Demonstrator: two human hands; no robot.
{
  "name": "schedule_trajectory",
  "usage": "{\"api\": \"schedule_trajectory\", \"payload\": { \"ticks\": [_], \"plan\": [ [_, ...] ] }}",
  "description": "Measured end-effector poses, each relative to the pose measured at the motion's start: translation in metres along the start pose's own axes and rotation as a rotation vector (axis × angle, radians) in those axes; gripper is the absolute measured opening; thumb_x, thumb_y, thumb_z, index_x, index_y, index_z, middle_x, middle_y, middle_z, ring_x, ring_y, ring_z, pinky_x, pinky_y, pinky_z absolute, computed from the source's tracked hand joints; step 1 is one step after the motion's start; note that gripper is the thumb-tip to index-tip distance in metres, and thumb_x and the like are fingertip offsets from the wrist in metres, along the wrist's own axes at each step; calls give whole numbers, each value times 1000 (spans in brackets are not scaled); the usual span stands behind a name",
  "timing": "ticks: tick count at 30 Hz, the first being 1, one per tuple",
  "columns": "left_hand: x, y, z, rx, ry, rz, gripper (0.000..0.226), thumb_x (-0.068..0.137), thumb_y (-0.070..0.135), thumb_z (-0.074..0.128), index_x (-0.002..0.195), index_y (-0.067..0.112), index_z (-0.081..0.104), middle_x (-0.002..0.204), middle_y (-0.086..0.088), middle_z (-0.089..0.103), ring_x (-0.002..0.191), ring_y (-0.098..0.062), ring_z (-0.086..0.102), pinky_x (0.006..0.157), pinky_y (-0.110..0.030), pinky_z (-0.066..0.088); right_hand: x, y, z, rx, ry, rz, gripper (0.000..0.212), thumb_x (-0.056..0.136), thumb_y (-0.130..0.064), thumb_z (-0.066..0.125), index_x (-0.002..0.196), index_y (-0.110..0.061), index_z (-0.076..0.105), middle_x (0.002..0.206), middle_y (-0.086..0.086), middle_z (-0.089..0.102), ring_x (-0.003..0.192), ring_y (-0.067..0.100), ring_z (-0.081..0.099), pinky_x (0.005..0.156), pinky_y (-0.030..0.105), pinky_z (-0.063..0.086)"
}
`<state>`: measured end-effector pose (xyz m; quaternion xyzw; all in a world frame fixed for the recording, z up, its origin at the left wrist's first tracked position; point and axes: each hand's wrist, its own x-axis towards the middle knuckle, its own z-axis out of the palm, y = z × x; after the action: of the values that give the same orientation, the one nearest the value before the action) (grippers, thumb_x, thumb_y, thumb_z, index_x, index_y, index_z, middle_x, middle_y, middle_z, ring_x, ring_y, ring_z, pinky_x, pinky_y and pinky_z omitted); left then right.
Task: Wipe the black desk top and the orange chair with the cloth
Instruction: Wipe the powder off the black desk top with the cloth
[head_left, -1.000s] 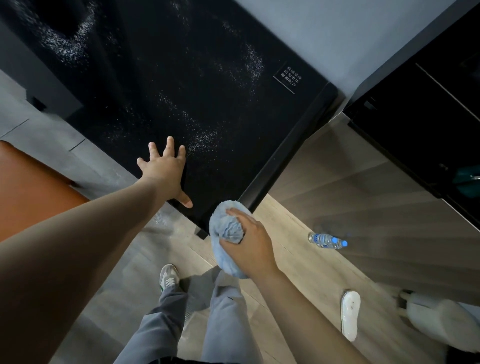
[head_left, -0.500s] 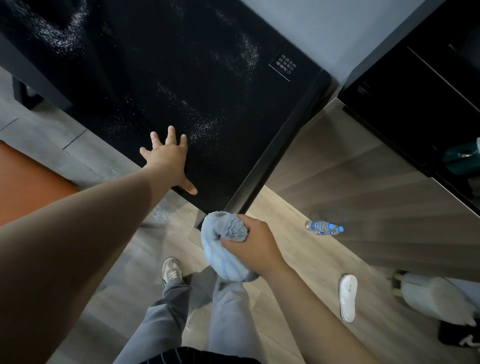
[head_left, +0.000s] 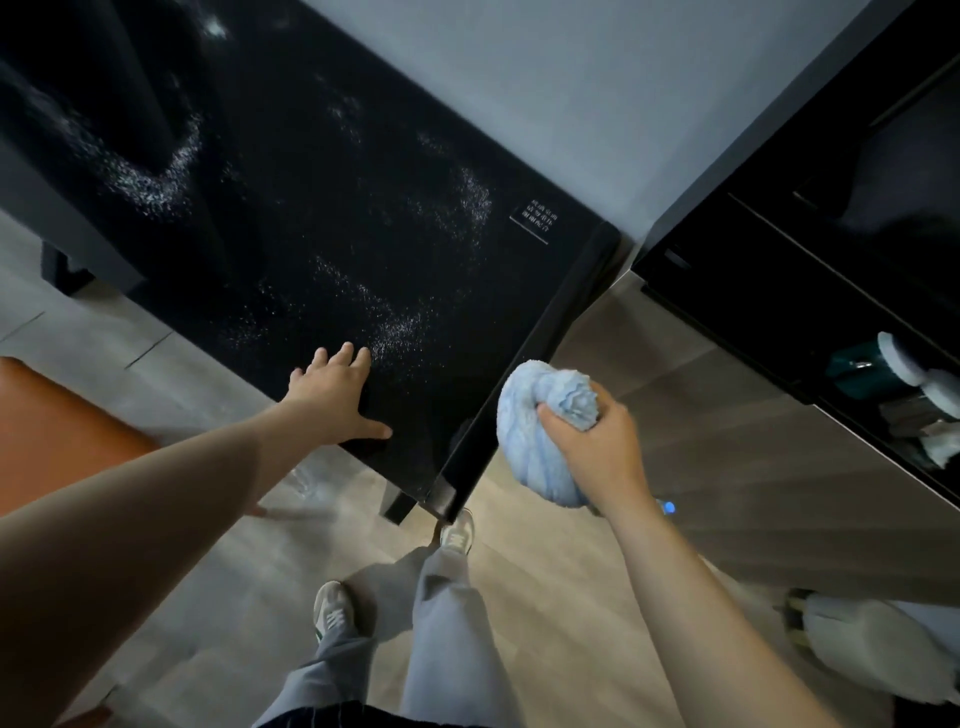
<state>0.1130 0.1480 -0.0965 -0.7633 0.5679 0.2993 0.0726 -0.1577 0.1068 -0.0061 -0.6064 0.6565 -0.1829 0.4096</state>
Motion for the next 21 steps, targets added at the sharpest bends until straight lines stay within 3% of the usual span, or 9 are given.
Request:
{"api": "schedule_trajectory", "payload": {
  "ticks": [5, 12, 17, 21],
  "plan": [
    [23, 4, -33, -12, 37, 11, 114, 74, 65, 68, 154, 12, 6, 161, -9, 8, 146, -35, 13, 115, -51, 27, 48, -21, -11, 42, 45, -76, 18, 84, -32, 68, 100, -34, 62, 94, -12, 68, 88, 3, 64, 73, 23, 50],
    [74, 38, -68, -46, 21, -25, 111, 76, 65, 65, 154, 13, 6, 161, -8, 9, 147, -35, 12, 116, -49, 26, 156, -43, -31, -11, 46, -109, 10, 82, -32, 65, 88, -38, 60, 87, -14, 68, 85, 4, 65, 76, 28, 54],
    [126, 72, -88, -33, -1, -54, 113, 75, 67, 64, 154, 17, 2, 161, -6, 4, 148, -34, 7, 118, -50, 19, 255, -48, -35, -186, 121, -162, 30, 79, -38, 58, 109, -33, 60, 103, -9, 68, 98, 17, 63, 87, 41, 53],
    [171, 83, -94, 18, -6, -89, 116, 72, 70, 64, 154, 22, -2, 161, -5, -7, 148, -35, -3, 118, -53, 14, 324, -54, -36, -289, 169, -208, 34, 84, -27, 61, 118, -19, 61, 118, 1, 66, 111, 24, 58, 98, 35, 45]
  ]
}}
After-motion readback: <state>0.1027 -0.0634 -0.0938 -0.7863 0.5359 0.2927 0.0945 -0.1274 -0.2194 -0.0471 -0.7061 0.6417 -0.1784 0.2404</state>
